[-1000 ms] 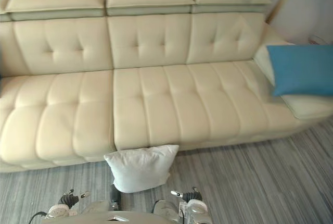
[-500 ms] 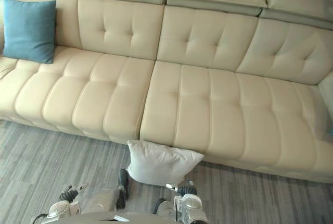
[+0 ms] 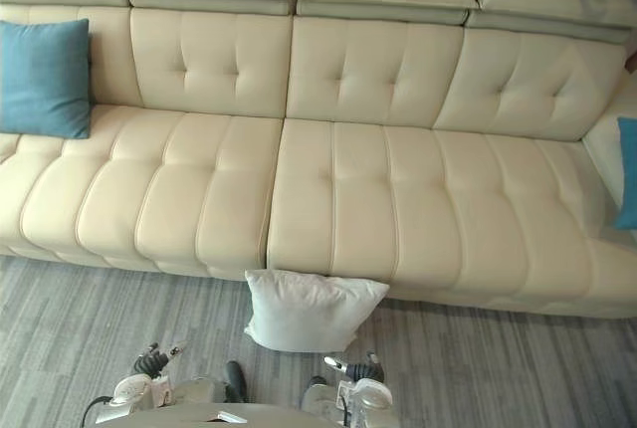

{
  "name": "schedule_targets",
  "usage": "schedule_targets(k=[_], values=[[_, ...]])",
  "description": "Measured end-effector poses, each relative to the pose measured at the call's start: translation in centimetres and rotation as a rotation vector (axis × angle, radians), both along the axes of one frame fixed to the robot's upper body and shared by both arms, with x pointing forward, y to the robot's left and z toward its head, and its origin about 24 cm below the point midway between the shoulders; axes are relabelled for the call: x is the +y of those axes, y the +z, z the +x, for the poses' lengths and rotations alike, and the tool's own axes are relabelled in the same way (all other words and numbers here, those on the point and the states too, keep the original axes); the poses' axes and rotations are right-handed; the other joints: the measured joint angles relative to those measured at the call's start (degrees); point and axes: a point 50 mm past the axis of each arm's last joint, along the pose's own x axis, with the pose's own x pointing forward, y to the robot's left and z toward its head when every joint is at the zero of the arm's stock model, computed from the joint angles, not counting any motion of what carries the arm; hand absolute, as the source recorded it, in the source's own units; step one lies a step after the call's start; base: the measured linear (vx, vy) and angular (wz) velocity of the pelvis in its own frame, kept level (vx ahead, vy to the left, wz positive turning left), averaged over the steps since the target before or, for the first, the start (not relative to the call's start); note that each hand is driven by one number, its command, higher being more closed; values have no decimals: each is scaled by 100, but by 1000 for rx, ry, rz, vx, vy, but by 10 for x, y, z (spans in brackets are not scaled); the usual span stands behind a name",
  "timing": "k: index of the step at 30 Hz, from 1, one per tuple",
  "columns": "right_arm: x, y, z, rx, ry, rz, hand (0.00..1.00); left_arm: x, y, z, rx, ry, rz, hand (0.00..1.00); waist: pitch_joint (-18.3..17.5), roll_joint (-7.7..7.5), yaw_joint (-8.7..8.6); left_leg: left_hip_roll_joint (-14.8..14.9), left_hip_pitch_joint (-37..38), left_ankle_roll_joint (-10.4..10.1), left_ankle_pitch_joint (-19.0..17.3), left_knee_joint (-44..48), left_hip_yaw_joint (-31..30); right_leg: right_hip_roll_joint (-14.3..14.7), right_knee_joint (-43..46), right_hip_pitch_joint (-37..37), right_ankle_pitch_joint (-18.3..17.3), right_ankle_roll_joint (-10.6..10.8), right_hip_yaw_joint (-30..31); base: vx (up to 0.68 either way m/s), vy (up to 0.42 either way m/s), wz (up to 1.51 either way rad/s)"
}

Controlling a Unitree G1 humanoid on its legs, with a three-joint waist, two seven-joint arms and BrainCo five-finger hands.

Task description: Pick up cushions and gather them together orderly.

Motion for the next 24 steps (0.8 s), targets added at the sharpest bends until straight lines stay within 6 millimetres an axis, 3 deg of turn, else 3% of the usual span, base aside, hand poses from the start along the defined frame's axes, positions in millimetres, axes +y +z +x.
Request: schedule_targets(k=[4, 10, 14, 17, 21, 24], values=[[-3, -1, -3, 13, -20, -1, 0, -2, -2, -4, 14, 2, -3, 0, -59, 83, 7, 15, 204, -56, 206, -365, 113, 123, -143, 44, 131, -34, 123, -22, -54, -24], [-5, -3, -5, 34, -16, -4, 0, -2, -3, -6, 23, 3, -4, 0, -87, 39, 61, 4, 498, -81, 490, -890, 260, 251, -413, 141, 324, -91, 311, -26, -26, -15], [-2, -4, -1, 44, 13, 0, 0, 1, -3, -5, 26, -2, 0, 0, -77, -21, 125, 6, 548, -84, 481, -913, 493, 283, -401, -2, 413, -84, 651, -43, 14, -46], [3, -2, 8, 26, 53, 3, 0, 7, -1, -3, 22, -14, 18, 0, 10, -140, 95, 145, 306, -131, 48, -239, 612, 177, 83, -302, 187, -54, 778, -51, 26, -23], [-1, -1, 11, 23, 75, -14, 0, 9, -1, -3, 24, -17, 22, 0, 84, 33, -14, 422, -21, 9, -457, 731, 522, -88, 762, -460, -160, -129, 337, -41, 97, 7], [-3, 1, 17, 11, 70, -14, 0, 14, 0, -2, 21, -13, 33, 0, 112, 57, -16, 633, -235, -172, -744, 1130, 350, -338, 1419, -944, -357, 5, 416, -49, 41, 11]])
